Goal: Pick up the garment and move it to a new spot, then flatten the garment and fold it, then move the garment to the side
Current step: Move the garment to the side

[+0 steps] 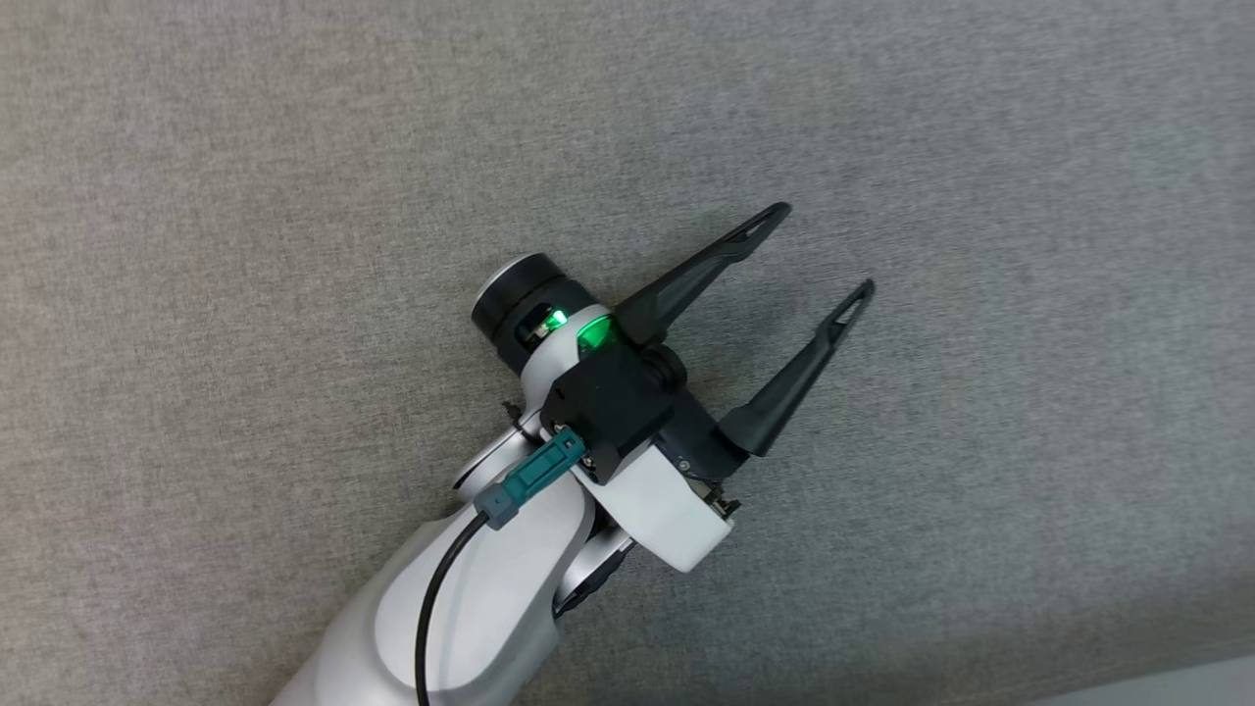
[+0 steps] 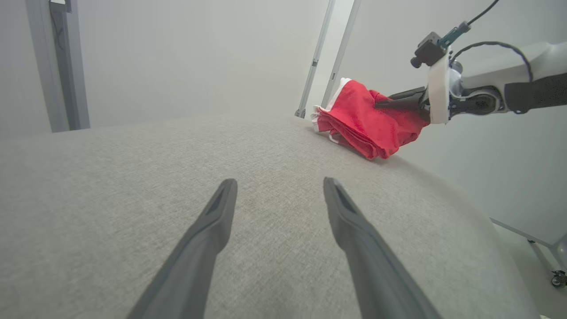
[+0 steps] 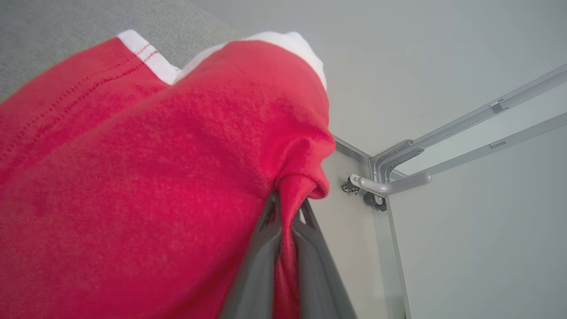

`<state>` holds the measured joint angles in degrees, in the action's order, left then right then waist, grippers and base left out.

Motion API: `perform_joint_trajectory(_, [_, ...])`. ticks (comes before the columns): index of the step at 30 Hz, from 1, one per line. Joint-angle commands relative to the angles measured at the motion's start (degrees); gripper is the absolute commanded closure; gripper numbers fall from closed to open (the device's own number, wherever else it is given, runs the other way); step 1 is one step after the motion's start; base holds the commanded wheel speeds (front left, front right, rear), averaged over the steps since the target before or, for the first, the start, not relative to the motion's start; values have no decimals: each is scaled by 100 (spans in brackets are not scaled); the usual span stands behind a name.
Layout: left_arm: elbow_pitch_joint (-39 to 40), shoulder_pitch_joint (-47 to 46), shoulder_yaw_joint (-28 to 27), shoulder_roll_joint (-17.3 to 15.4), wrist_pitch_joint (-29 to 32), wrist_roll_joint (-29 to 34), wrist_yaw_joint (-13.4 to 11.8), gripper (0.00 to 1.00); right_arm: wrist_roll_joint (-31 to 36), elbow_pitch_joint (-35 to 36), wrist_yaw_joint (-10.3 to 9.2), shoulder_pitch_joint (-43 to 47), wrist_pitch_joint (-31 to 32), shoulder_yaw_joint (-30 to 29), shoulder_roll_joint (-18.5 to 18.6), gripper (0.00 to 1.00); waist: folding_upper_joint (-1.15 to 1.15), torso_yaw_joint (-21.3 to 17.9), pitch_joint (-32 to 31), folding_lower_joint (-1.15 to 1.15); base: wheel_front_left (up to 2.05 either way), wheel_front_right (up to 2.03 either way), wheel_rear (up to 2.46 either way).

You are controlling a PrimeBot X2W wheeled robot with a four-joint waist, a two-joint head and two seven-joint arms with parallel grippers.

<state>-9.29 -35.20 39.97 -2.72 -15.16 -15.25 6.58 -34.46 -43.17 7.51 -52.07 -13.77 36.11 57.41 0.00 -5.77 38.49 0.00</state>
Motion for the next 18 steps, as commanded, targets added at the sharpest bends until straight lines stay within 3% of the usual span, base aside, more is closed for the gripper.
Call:
perform_joint_trajectory(1, [-5, -92, 27, -38, 2, -36, 30, 0, 31, -116, -4, -42, -49, 0, 75, 100, 0, 130, 178, 0, 0, 0, 0])
perform_joint_trajectory(7, [53, -102, -33, -76, 10, -69, -54, 0, -180, -489, -4, -129, -99, -142, 87, 100, 0, 294, 317, 0, 0, 0, 0])
perform_joint_trajectory(8, [33, -88, -47, -86, 10, -49, -53, 0, -201, -539, -4, -147, -105, -165, 75, 95, 0, 306, 320, 0, 0, 0, 0])
perform_joint_trajectory(9, [19, -73, -56, -95, 10, -47, -50, 0, -225, -583, -4, -157, -114, -185, 56, 11, 0, 318, 313, 0, 0, 0, 0])
perform_joint_trajectory(10, [9, -55, -55, -100, 11, -52, -46, 0, -259, -632, -4, -141, -114, -195, 31, 0, 0, 335, 296, 0, 0, 0, 0])
perform_joint_trajectory(18, [112, 72, -62, -44, 2, -222, -98, 0, -195, -769, -4, -303, -149, -222, 44, 0, 0, 427, -30, 0, 0, 0, 0])
